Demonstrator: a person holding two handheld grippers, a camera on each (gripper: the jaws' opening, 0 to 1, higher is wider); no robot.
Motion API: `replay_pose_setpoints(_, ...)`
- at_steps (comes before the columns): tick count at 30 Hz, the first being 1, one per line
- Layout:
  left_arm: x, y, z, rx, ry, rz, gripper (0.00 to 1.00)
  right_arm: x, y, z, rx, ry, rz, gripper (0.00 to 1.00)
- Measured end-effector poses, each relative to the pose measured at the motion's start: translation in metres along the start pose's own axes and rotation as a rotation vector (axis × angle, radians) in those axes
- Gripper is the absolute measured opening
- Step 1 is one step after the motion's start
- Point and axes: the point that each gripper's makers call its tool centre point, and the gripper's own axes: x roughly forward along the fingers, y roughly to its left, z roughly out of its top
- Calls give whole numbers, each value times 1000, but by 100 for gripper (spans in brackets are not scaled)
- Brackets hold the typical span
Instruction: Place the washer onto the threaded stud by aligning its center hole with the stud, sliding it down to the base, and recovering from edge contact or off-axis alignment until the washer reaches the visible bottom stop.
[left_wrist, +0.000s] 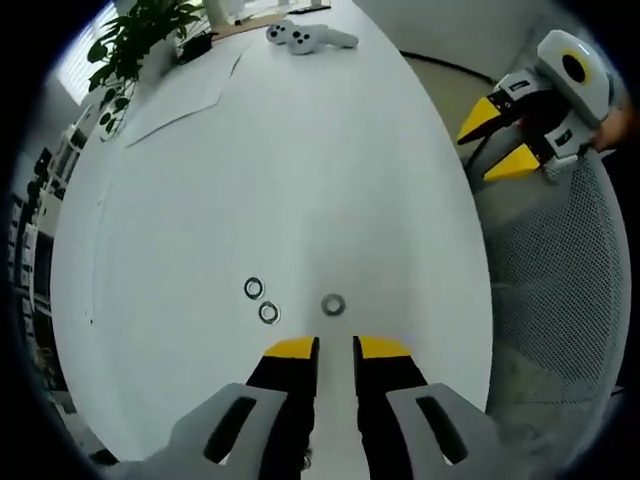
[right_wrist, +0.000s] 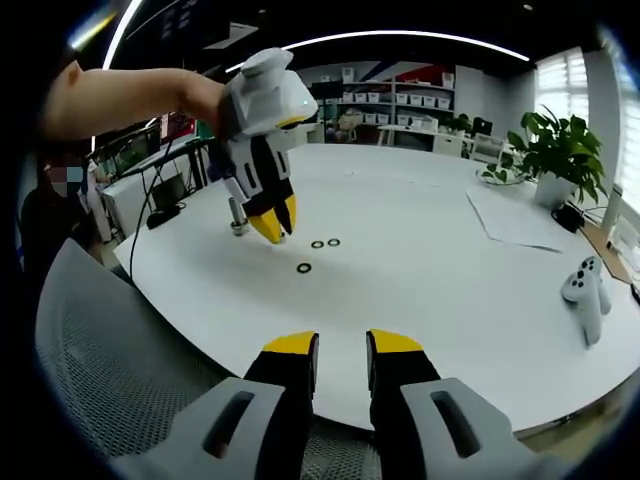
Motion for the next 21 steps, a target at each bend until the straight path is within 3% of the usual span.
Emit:
replay_pose_setpoints(9,17,-5,4,-30,5,-25,24,0,0,0,0,1,-1,22)
replay_pose_setpoints(15,26,-3,1,28,25,-13,19,0,-1,0,2,-1,-3,22)
replay_pose_setpoints(21,35,0,-2,57,45,-10,21,0,-1,1,3,-4,-3,22)
